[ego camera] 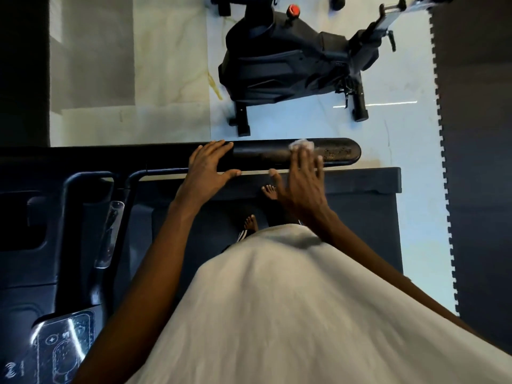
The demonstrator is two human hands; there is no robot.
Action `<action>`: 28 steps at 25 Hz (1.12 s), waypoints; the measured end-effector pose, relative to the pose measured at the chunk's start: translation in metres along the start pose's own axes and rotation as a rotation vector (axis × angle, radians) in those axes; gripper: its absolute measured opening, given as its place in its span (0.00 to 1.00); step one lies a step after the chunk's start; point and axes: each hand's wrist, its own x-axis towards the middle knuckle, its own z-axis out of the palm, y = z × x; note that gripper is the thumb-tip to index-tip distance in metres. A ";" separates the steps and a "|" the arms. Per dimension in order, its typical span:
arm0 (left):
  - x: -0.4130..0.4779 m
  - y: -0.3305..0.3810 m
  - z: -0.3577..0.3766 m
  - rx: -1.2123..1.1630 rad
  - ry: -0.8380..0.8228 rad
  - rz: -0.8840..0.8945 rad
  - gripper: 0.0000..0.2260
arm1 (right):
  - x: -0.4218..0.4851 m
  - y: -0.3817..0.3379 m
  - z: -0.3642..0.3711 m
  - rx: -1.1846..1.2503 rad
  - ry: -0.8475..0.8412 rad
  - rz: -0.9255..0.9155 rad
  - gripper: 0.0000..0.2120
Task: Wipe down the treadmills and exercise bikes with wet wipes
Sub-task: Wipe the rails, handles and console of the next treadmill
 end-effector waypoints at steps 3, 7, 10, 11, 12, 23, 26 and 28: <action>-0.001 -0.003 -0.001 0.047 -0.007 0.026 0.31 | 0.000 -0.033 0.009 0.020 -0.037 -0.186 0.38; 0.000 0.005 0.002 0.069 -0.016 0.016 0.29 | -0.007 0.006 0.005 -0.066 0.051 -0.159 0.31; -0.001 0.005 0.003 0.029 0.005 -0.003 0.29 | -0.009 0.013 0.002 -0.014 0.087 -0.046 0.31; -0.001 0.005 0.003 0.042 0.006 -0.006 0.29 | -0.006 0.001 0.003 0.015 0.080 -0.076 0.31; -0.001 0.006 0.003 0.065 0.002 -0.002 0.28 | -0.004 -0.012 0.005 0.034 0.066 -0.118 0.32; 0.024 0.060 0.035 0.046 -0.102 0.148 0.28 | -0.002 0.069 -0.011 -0.012 0.199 0.225 0.29; 0.036 0.066 0.034 0.030 -0.163 0.154 0.29 | 0.015 0.063 -0.015 0.003 0.138 0.203 0.32; 0.042 0.069 0.034 0.036 -0.211 0.166 0.30 | 0.009 0.063 -0.015 -0.007 0.107 0.110 0.33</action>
